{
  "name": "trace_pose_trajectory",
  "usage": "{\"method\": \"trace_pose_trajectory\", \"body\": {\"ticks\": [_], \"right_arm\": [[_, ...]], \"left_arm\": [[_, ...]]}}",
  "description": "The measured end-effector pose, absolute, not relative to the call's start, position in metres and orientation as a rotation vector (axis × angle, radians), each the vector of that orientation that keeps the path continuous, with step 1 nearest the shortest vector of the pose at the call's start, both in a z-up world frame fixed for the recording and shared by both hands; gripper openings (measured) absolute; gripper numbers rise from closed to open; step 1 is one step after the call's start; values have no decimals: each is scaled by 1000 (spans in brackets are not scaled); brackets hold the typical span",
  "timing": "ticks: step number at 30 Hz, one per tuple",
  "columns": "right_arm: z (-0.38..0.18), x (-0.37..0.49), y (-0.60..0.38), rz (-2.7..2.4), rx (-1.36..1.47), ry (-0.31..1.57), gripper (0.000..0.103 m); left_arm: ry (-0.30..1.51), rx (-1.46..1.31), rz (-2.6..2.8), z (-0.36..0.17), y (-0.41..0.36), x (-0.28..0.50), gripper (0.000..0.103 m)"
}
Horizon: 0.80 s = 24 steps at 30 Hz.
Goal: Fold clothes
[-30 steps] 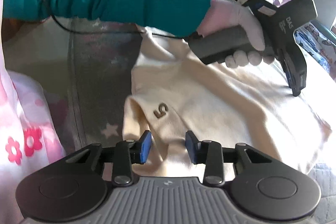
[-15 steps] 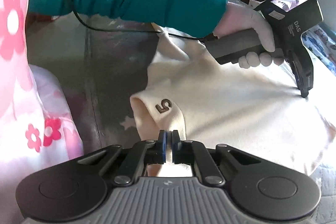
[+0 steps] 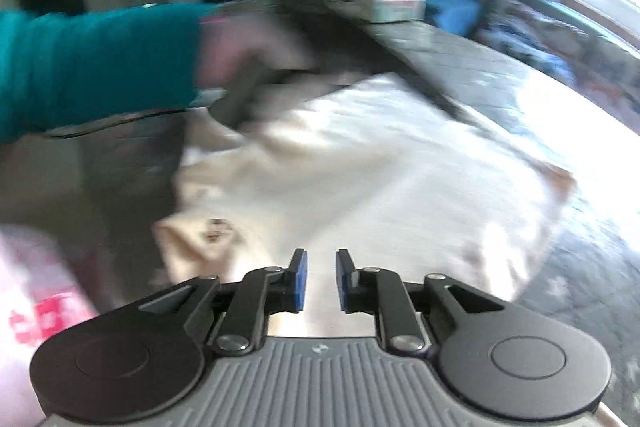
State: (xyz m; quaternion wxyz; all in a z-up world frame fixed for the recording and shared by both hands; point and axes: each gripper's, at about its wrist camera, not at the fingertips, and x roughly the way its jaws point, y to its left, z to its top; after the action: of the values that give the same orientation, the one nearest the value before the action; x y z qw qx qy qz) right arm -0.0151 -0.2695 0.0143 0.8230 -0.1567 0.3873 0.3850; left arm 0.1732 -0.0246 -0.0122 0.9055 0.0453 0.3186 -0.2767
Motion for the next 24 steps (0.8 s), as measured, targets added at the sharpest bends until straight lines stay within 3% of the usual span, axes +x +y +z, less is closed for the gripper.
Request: {"method": "trace_pose_trajectory", "body": {"ticks": [4, 10, 21, 24], "right_arm": [[6, -3, -282, 708, -290, 822, 23], [-10, 5, -300, 596, -234, 850, 23], [-10, -28, -285, 654, -290, 842, 25], [-11, -36, -281, 663, -309, 839, 31]], "left_arm": [[668, 56, -574, -14, 0, 131, 16], [682, 37, -518, -24, 29, 90, 16], [707, -20, -434, -36, 62, 67, 16], [721, -85, -414, -34, 72, 66, 16]]}}
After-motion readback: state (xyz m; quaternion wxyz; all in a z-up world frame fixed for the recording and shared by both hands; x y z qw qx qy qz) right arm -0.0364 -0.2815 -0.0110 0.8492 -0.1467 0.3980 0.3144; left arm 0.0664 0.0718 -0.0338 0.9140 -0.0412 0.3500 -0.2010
